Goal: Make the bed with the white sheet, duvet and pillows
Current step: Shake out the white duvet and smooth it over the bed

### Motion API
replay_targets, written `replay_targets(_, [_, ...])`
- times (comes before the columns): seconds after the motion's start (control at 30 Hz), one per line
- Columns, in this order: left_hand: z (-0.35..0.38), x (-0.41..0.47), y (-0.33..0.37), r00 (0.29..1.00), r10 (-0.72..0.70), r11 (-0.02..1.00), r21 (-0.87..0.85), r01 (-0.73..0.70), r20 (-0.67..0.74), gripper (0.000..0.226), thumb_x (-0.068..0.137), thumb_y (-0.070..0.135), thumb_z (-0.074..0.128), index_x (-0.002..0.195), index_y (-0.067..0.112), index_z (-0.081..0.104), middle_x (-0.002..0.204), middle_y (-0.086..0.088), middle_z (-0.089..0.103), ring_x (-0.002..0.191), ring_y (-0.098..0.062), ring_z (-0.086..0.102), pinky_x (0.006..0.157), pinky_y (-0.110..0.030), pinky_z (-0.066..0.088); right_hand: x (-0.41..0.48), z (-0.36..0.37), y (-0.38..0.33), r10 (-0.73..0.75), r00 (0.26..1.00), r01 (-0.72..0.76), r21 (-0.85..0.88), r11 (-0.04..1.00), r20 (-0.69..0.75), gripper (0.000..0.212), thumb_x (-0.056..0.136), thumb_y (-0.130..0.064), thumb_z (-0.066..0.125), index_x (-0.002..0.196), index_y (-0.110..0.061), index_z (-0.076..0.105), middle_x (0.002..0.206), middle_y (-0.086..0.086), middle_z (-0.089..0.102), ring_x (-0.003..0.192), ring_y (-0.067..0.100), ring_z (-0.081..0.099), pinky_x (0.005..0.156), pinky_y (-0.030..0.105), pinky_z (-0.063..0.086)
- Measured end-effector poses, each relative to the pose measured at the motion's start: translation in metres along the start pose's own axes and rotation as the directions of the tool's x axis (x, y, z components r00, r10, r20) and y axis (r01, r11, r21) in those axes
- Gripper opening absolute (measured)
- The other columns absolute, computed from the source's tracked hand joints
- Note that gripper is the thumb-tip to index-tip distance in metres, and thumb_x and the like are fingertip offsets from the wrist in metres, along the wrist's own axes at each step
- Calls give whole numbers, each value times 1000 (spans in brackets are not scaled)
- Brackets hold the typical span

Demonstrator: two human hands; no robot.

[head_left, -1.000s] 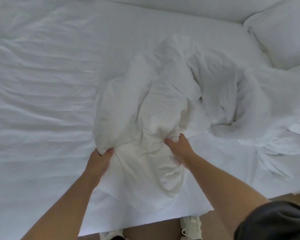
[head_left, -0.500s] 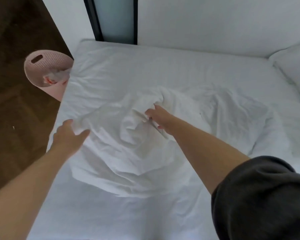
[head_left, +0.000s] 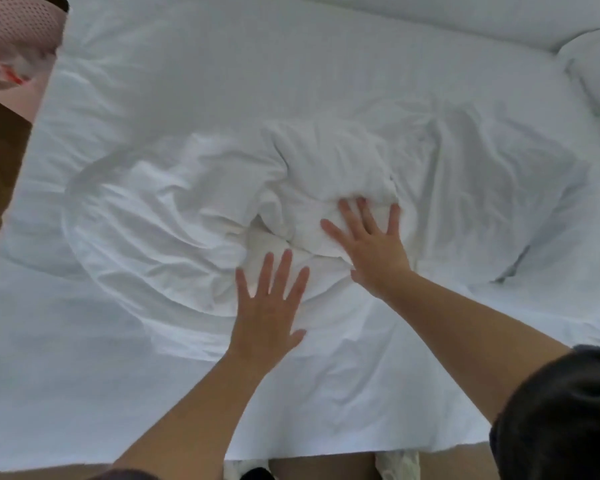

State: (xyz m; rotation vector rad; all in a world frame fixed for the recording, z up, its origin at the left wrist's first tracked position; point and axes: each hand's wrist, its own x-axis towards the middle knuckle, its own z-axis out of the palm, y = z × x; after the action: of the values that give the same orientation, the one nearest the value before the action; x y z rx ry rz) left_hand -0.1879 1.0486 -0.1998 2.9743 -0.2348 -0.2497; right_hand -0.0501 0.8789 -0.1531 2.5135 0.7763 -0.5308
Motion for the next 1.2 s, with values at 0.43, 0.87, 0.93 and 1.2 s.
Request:
replay_targets(0.43, [-39,47,-14,993,114,990,89,-110,-36,50,41,-6,82,86,15,74,66,-4,61,33,-26,52,32,-25,38,-37,2,74,246,965,-212,285,935,-87,57,94,-8,42,146,-28,34,112,11,56,89,35,62,73,42,50])
replay_targets(0.87, [-210,45,-171,848,-512,800,438,411,139,57,91,27,55,141,22,28,143,-12,24,110,-26,53,83,-32,48,10,-136,47,362,916,-308,274,911,-172,47,85,-12,61,127,-21,42,114,3,48,97,22,51,75,32,36])
replay_targets(0.93, [-169,37,-160,752,-529,839,114,531,392,86,91,39,58,154,22,1,159,-11,-13,137,-36,34,102,-43,43,13,-120,29,380,919,-338,280,898,-109,47,86,-16,63,127,-20,40,109,3,44,77,18,47,64,28,36])
replay_targets(1.2, [-39,2,-110,787,-485,873,156,463,380,102,79,47,71,152,22,5,148,-15,24,125,-33,45,86,-42,52,19,-13,-35,160,978,-208,632,747,132,107,86,-31,66,151,-32,-18,156,7,15,146,28,19,108,62,31])
